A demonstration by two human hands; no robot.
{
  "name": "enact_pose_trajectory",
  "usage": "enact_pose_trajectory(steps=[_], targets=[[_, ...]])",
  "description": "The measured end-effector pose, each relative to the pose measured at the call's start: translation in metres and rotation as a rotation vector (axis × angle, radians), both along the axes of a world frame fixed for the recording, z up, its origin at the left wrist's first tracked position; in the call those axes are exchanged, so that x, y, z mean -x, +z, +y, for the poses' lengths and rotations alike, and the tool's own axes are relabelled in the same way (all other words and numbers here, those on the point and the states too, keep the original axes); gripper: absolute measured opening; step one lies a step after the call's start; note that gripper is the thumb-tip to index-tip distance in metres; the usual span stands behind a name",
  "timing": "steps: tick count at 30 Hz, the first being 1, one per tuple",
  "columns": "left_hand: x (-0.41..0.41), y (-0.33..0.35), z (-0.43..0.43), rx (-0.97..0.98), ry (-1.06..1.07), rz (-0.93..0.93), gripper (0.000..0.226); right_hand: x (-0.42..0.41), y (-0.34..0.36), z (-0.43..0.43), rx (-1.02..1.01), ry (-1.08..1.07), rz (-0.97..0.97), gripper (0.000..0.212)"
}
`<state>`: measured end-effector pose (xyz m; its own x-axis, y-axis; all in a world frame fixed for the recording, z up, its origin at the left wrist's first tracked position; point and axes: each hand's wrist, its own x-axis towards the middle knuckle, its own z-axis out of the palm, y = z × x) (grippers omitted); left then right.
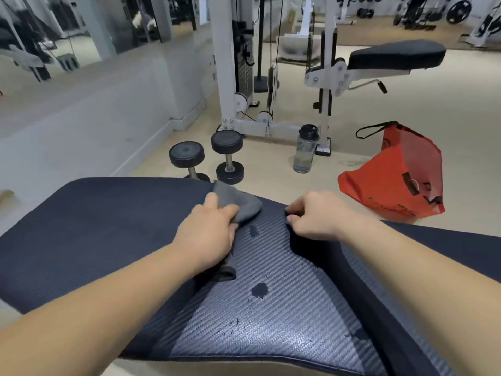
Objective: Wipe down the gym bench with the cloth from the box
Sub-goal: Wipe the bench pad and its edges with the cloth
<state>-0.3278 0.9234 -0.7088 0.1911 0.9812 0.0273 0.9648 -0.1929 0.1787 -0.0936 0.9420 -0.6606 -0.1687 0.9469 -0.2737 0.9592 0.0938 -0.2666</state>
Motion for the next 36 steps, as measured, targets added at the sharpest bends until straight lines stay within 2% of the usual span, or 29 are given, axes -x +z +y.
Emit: enact_pose_trajectory(steps=[2, 5, 7, 11, 12, 14, 17, 18, 20, 23, 24, 27, 28, 32, 33, 34, 36], targets=[[0.016, 0.001, 0.016, 0.000, -0.081, -0.020, 0.033, -0.003, 0.001, -0.002, -0.009, 0.018, -0.001, 0.032], [0.020, 0.001, 0.047, -0.007, 0.194, 0.007, 0.032, -0.008, -0.005, -0.003, 0.035, 0.008, 0.045, 0.044], [0.000, -0.002, 0.047, 0.008, 0.257, 0.034, 0.031, -0.011, -0.011, -0.002, 0.082, -0.009, 0.076, 0.052], [-0.009, -0.001, 0.019, 0.003, -0.111, 0.005, 0.039, -0.019, -0.023, 0.002, 0.137, -0.003, 0.109, 0.062], [0.000, 0.001, 0.023, 0.019, -0.146, 0.010, 0.040, -0.022, -0.025, 0.002, 0.137, 0.003, 0.112, 0.063], [0.015, 0.006, 0.039, 0.032, -0.033, 0.044, 0.038, -0.025, -0.026, 0.001, 0.139, 0.017, 0.119, 0.064], [0.002, 0.000, 0.034, -0.008, 0.228, -0.024, 0.030, -0.024, -0.026, -0.001, 0.143, 0.040, 0.130, 0.066], [-0.009, -0.003, 0.026, -0.022, 0.214, -0.022, 0.028, -0.024, -0.026, -0.002, 0.142, 0.042, 0.128, 0.068], [-0.027, -0.004, 0.008, -0.002, 0.057, -0.033, 0.030, -0.023, -0.024, -0.001, 0.147, 0.033, 0.125, 0.072], [-0.018, 0.004, 0.010, 0.117, -0.130, -0.060, 0.034, -0.024, -0.021, 0.000, 0.165, -0.002, 0.147, 0.072], [-0.011, 0.004, 0.019, 0.119, -0.096, -0.048, 0.036, -0.025, -0.021, 0.000, 0.168, -0.006, 0.154, 0.072], [-0.012, -0.002, 0.027, -0.008, 0.185, -0.013, 0.032, -0.025, -0.021, -0.004, 0.178, 0.020, 0.161, 0.073], [-0.021, -0.005, 0.023, -0.034, 0.205, 0.007, 0.031, -0.025, -0.021, -0.005, 0.175, 0.031, 0.160, 0.073], [-0.023, -0.008, 0.008, 0.009, -0.088, -0.050, 0.041, -0.026, -0.023, -0.004, 0.166, 0.050, 0.149, 0.073], [-0.012, -0.007, 0.014, 0.024, -0.101, -0.049, 0.044, -0.026, -0.024, -0.003, 0.165, 0.052, 0.146, 0.073], [0.000, -0.006, 0.022, 0.021, -0.064, -0.018, 0.044, -0.027, -0.026, -0.002, 0.162, 0.049, 0.146, 0.073], [0.011, -0.007, 0.037, -0.017, 0.193, -0.024, 0.041, -0.029, -0.030, -0.001, 0.153, 0.048, 0.145, 0.073]])
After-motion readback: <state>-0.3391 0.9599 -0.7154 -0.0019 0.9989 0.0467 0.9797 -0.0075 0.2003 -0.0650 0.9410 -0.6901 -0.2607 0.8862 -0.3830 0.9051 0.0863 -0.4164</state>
